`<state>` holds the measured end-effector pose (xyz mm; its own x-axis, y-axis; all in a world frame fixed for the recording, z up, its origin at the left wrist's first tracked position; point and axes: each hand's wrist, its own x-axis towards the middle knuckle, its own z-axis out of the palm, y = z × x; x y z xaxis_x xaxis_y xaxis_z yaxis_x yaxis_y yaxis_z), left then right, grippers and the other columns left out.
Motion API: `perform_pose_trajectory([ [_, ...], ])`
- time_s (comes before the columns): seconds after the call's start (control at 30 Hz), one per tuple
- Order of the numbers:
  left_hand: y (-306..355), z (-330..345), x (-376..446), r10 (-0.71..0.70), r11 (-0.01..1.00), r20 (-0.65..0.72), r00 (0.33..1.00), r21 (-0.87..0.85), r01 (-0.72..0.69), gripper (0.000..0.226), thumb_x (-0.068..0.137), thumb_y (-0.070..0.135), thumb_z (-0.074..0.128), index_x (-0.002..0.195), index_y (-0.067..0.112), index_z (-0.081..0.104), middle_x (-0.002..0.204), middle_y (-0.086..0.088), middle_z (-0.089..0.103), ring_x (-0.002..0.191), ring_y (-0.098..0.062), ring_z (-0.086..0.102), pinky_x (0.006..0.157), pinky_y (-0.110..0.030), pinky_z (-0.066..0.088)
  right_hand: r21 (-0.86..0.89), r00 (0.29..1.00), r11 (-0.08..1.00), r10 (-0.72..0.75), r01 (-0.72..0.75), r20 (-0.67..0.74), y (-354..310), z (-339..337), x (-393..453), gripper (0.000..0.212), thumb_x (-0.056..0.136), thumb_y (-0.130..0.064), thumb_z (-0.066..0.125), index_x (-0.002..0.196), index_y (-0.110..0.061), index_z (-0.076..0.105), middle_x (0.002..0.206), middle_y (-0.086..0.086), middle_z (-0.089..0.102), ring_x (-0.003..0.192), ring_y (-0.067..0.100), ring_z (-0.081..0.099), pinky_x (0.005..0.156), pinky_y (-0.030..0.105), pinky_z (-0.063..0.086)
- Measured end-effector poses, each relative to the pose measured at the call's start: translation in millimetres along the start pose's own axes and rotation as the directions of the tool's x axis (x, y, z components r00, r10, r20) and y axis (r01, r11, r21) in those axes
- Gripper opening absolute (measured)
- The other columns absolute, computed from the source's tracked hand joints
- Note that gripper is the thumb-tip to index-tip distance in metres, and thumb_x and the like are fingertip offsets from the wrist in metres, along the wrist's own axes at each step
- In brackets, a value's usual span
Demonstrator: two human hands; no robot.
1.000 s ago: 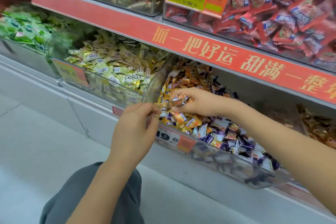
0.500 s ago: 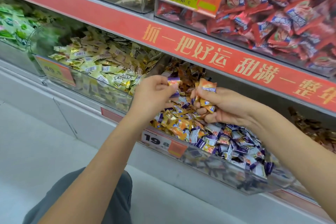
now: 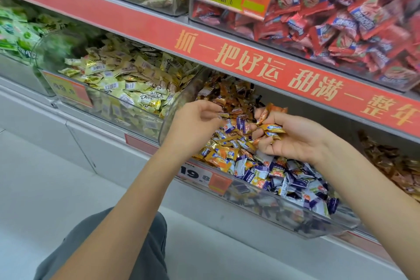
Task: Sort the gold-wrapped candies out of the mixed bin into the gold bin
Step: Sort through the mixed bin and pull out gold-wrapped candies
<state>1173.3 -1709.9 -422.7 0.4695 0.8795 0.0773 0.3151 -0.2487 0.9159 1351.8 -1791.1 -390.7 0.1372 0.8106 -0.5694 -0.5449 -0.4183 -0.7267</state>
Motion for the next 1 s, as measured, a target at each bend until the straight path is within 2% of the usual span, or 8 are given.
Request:
perform_pose_trajectory([
  [0.13,-5.0,-2.0,-7.1,0.425,0.853,0.101,0.9,0.287,-0.435,0.029,0.084,0.013,0.067,0.111,0.025,0.066,0.104,0.019,0.06,0.088,0.003,0.052,0.084,-0.015,0.042,0.061,0.998,0.996,-0.064,0.064,-0.012,-3.5,-10.8,-23.6,0.018,0.081,0.002,0.044,0.077,-0.013,0.052,0.07,0.008,0.051,0.052,0.01,0.044,0.043,0.016,0.033],
  [0.3,-17.2,-3.0,-9.1,0.176,0.842,0.622,0.763,0.306,-0.444,0.018,0.09,0.027,0.063,0.106,0.027,0.071,0.106,0.017,0.061,0.096,0.004,0.052,0.088,-0.024,0.043,0.174,0.982,0.966,-0.187,0.189,-0.033,-1.9,-54.5,-80.0,0.022,0.07,0.007,0.062,0.073,-0.013,0.056,0.07,0.007,0.051,0.052,0.01,0.042,0.042,0.018,0.035],
  [0.4,-14.6,-1.8,-9.5,0.046,0.786,0.69,0.722,0.421,-0.452,0.024,0.098,0.032,0.047,0.115,0.037,0.063,0.12,0.022,0.041,0.115,0.003,0.038,0.097,-0.021,0.033,0.273,0.966,0.928,-0.253,0.255,-0.045,5.9,-89.1,-113.2,0.056,0.025,0.012,0.085,0.069,-0.013,0.06,0.068,0.007,0.053,0.05,0.01,0.044,0.04,0.02,0.037],
  [0.5,-8.1,-0.4,-10.2,0.001,0.866,0.68,0.733,0.366,-0.341,0.018,0.096,0.029,0.053,0.104,0.04,0.064,0.114,0.019,0.044,0.103,0.005,0.048,0.079,-0.007,0.036,0.341,0.937,0.876,-0.292,0.342,-0.192,3.7,-119.7,-135.4,0.072,0.013,0.016,0.082,0.073,-0.012,0.055,0.067,0.007,0.052,0.05,0.011,0.044,0.039,0.019,0.036],
  [0.67,2.8,-2.2,-9.7,-0.015,0.932,0.633,0.774,0.289,-0.219,0.014,0.086,0.016,0.068,0.095,0.026,0.072,0.093,0.017,0.059,0.063,0.005,0.054,0.057,-0.01,0.04,0.175,0.815,0.925,-0.195,0.338,-0.545,-6.2,-160.7,-131.4,0.023,0.08,0.009,0.047,0.081,-0.012,0.04,0.081,0.011,0.046,0.067,0.018,0.044,0.041,0.025,0.038],
  [0.8,9.5,2.5,-12.1,-0.013,0.933,0.58,0.814,0.3,-0.199,0.012,0.083,0.002,0.069,0.092,0.01,0.071,0.039,0.022,0.05,0.031,-0.004,0.033,0.038,-0.01,0.029,0.03,0.771,0.952,-0.229,0.306,-0.595,-6.7,-183.7,-122.2,0.012,0.1,-0.009,0.04,0.096,-0.01,0.051,0.114,0.014,0.051,0.109,0.029,0.054,0.073,0.043,0.054],
  [0.9,6.4,2.1,-11.4,-0.013,0.941,0.523,0.852,0.295,-0.166,0.014,0.08,0.003,0.073,0.085,0.016,0.072,0.039,0.013,0.054,0.033,-0.005,0.032,0.041,-0.011,0.03,-0.068,0.79,0.947,-0.3,0.313,-0.535,-8.6,-183.7,-126.4,0.019,0.101,-0.019,0.039,0.105,-0.013,0.057,0.122,0.008,0.057,0.118,0.022,0.053,0.099,0.057,0.041],
  [1.0,-0.4,-0.1,-7.5,0.001,0.942,0.443,0.896,0.299,-0.149,0.02,0.075,0.009,0.079,0.075,0.028,0.073,0.077,-0.003,0.071,0.055,-0.019,0.05,0.059,-0.025,0.044,-0.083,0.828,0.95,-0.304,0.302,-0.47,-6.1,-179.8,-133.1,0.035,0.1,-0.031,0.039,0.125,-0.011,0.054,0.137,0.007,0.051,0.12,0.024,0.05,0.089,0.063,0.041],
])
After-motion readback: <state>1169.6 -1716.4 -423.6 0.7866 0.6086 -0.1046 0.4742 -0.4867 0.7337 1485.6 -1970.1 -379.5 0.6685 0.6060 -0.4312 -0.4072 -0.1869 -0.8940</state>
